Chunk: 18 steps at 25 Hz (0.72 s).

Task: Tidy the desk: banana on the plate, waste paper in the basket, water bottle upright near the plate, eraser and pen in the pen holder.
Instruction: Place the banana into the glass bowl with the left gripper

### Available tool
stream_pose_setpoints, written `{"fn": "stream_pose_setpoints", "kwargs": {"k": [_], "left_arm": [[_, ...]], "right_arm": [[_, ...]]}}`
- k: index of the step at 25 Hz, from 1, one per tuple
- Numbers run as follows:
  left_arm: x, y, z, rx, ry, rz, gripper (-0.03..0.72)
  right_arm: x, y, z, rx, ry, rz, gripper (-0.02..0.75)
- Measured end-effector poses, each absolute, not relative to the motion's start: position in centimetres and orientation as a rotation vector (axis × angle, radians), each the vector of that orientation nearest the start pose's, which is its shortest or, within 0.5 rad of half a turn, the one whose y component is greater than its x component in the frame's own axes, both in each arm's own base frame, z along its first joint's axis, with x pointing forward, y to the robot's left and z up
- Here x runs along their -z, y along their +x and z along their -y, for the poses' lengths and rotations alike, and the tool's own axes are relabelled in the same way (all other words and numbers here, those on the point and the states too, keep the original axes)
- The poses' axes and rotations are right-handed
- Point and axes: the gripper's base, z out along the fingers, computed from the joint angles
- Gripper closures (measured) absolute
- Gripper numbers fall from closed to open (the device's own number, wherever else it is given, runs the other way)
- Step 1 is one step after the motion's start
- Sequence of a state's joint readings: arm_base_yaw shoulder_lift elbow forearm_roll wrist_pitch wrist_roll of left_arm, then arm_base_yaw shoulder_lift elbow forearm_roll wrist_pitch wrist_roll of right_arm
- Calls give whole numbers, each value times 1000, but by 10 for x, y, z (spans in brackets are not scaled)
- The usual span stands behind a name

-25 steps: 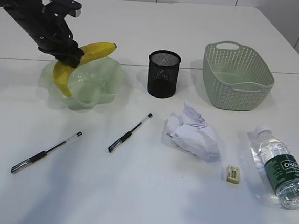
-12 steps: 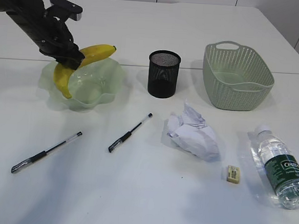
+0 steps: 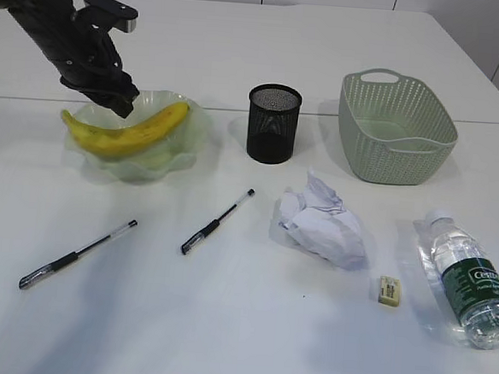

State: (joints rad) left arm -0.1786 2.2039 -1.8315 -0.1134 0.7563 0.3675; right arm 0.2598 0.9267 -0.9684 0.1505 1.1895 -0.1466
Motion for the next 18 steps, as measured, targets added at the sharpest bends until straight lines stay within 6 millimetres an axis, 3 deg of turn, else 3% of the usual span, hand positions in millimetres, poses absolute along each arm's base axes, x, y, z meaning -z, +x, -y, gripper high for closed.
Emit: {"fn": "stream_pose_setpoints", "kwargs": {"k": [6, 18], "left_arm": [[-220, 484, 95, 71, 639, -2534, 291], [-219, 467, 95, 129, 689, -2703, 287]], "right_arm": [[-348, 143, -51, -242, -506, -2582, 202], [-348, 143, -51, -242, -506, -2582, 202]]}}
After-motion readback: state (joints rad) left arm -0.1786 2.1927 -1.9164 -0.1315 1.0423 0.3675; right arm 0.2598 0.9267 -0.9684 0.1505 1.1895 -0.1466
